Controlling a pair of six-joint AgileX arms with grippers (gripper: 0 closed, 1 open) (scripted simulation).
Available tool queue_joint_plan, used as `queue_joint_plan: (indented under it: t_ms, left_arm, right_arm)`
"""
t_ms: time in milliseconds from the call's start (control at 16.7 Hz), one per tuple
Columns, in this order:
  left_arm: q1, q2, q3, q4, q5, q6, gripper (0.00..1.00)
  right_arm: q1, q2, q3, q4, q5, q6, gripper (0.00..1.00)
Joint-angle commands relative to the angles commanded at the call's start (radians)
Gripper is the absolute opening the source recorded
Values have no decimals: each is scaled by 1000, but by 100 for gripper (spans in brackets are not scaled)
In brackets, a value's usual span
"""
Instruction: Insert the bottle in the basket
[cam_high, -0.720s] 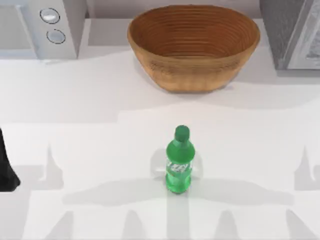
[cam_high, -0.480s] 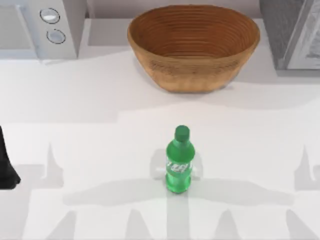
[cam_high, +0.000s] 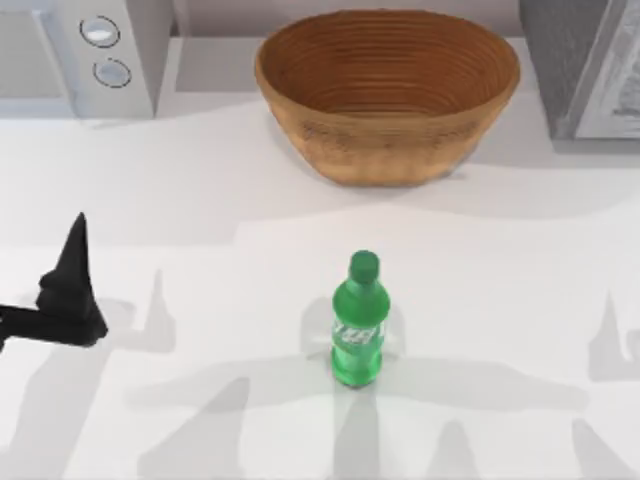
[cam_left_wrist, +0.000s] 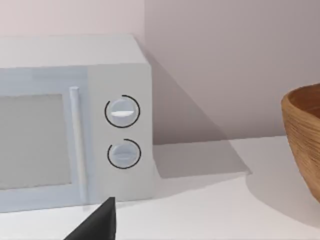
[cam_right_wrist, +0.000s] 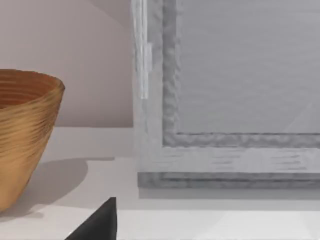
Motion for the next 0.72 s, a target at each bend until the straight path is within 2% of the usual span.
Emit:
queue_joint_plan:
  t_ms: [480, 720]
  left_arm:
    - [-382, 790, 38, 583, -4, 4, 100]
    - [-537, 1099, 64, 829, -1, -4, 100]
  right_arm:
    - [0, 0, 0, 0, 0, 0, 100]
    - [0, 0, 0, 0, 0, 0, 100]
